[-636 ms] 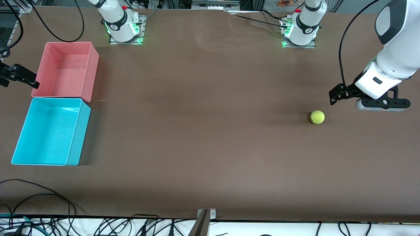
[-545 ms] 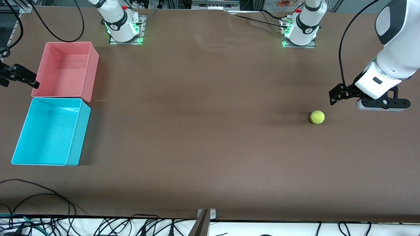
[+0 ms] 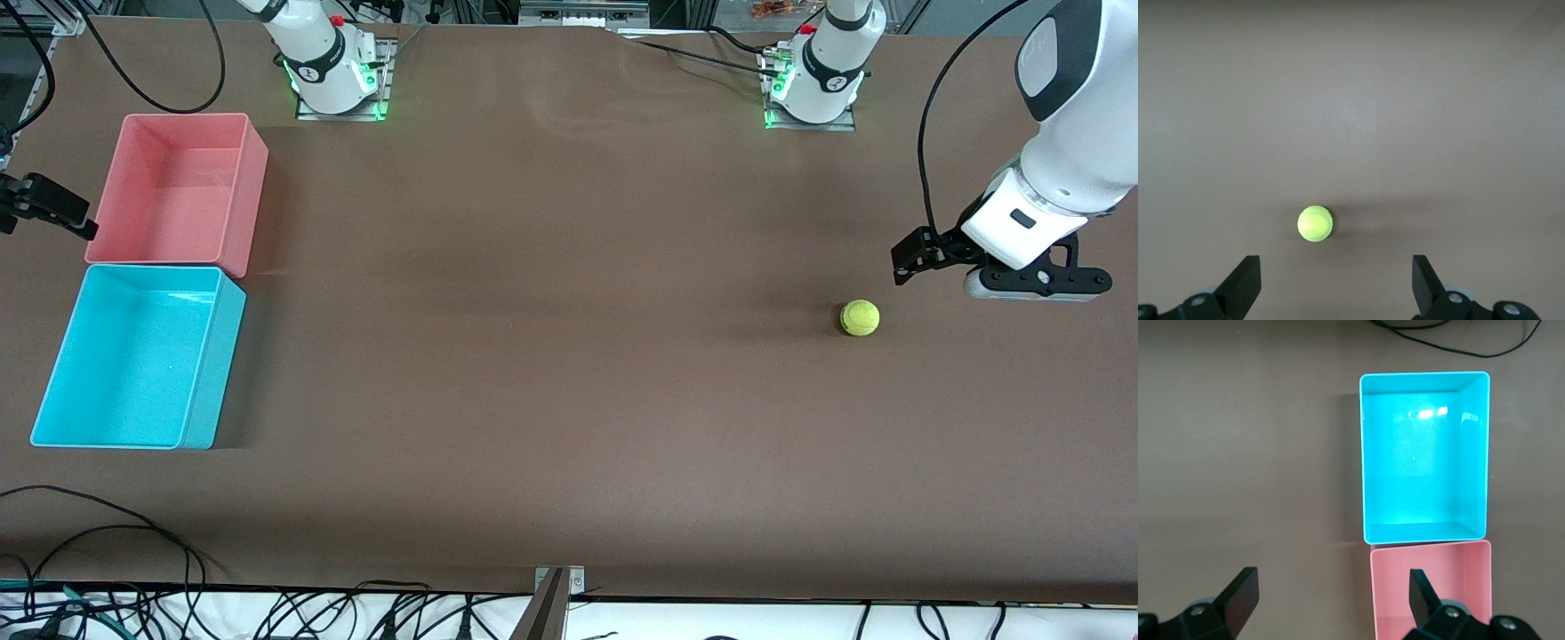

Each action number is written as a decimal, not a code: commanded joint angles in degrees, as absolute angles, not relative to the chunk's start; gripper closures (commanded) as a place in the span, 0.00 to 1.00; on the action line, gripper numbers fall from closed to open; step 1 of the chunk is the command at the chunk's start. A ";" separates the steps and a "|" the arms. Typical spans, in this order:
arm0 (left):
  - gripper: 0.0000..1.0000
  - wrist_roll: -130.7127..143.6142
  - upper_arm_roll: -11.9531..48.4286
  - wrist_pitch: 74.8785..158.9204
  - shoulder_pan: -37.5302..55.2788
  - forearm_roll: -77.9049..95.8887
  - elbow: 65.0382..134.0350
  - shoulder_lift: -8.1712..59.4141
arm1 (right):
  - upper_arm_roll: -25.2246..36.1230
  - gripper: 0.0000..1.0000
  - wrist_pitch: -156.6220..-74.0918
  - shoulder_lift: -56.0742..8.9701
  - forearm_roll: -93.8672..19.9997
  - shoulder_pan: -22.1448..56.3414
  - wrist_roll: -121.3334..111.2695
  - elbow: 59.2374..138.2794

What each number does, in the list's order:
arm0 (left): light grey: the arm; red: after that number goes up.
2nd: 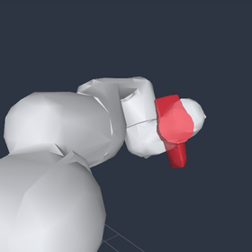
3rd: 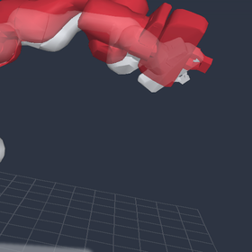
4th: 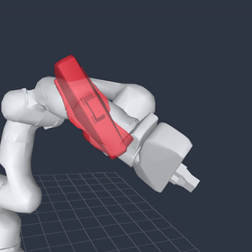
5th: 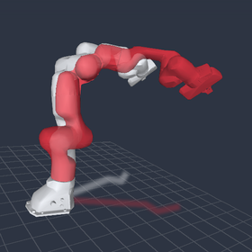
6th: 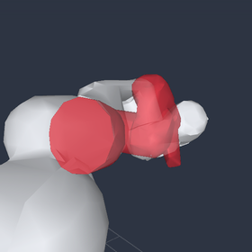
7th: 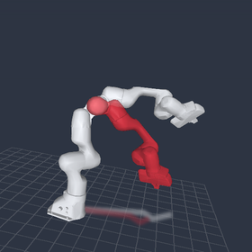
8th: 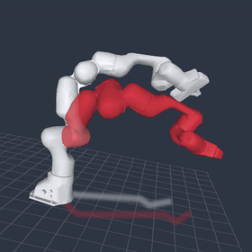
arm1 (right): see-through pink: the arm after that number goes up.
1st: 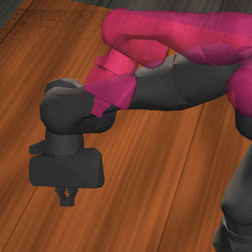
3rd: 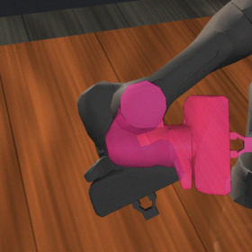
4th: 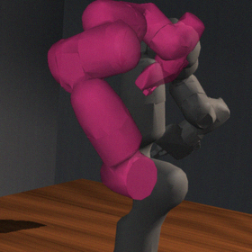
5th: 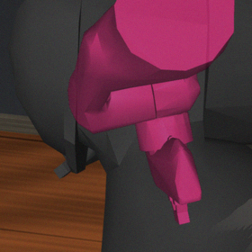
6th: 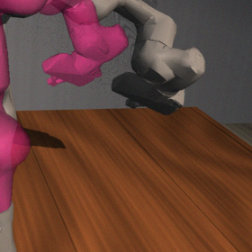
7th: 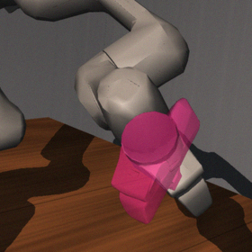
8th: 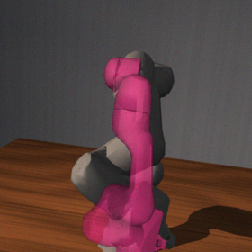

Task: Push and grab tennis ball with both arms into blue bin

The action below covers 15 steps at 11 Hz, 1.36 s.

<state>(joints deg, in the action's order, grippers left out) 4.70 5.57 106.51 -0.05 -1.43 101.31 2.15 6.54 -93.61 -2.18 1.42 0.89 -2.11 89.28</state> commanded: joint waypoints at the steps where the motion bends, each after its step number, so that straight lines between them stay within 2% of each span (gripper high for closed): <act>1: 0.00 3.52 5.63 104.94 -0.26 -2.37 99.40 2.99 | 6.86 0.00 -92.81 -1.85 0.53 1.14 -1.67 88.59; 15: 0.00 3.52 5.19 104.94 -0.97 -2.29 99.32 3.16 | 6.59 0.00 -91.41 -1.85 0.53 1.32 -2.02 88.42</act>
<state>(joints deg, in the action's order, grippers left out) 4.70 5.31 106.50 -0.69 -1.43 101.31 2.34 6.50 -92.63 -2.06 1.38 1.10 -2.12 89.28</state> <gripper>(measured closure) 0.000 0.000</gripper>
